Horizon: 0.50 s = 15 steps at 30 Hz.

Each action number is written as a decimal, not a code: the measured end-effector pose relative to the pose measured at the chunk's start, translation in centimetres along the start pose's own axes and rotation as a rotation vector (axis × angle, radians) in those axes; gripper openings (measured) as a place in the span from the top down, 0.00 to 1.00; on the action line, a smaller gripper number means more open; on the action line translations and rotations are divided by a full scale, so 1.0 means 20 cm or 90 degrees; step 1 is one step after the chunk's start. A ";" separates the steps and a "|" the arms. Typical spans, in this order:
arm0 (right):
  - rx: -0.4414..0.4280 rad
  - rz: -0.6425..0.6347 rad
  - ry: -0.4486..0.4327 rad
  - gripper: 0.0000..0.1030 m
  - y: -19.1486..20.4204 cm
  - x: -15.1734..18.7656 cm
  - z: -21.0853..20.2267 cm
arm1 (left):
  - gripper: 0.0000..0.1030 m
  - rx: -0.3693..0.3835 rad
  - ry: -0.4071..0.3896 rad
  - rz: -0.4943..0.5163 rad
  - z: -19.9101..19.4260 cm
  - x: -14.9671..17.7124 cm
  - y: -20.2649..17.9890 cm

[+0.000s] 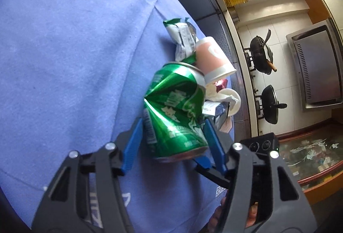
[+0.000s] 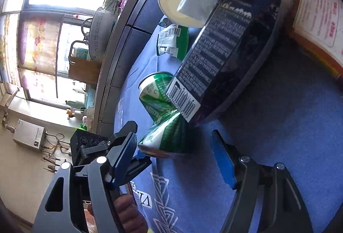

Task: Collect trash
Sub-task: 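Grasp the green crushed can with the left tool while the right tool approaches the dark carton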

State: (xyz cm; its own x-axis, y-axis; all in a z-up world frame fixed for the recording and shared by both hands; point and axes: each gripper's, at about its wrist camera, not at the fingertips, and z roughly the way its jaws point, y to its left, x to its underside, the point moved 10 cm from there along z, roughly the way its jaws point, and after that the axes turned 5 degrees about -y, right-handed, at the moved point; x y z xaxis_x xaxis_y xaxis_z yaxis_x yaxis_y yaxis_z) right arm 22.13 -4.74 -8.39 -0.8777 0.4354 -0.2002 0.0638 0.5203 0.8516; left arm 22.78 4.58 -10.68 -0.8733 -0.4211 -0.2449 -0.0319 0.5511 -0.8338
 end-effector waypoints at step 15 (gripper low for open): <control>-0.047 0.044 0.032 0.47 -0.03 0.03 -0.02 | 0.60 -0.029 -0.022 0.001 0.12 0.00 -0.03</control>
State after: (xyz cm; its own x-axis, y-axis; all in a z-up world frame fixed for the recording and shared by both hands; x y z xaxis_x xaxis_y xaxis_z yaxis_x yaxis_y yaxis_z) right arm 21.38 -5.18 -8.84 -0.8953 0.4299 -0.1166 0.0915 0.4337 0.8964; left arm 24.04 2.46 -11.40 -0.8563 -0.4441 -0.2638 -0.0533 0.5839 -0.8101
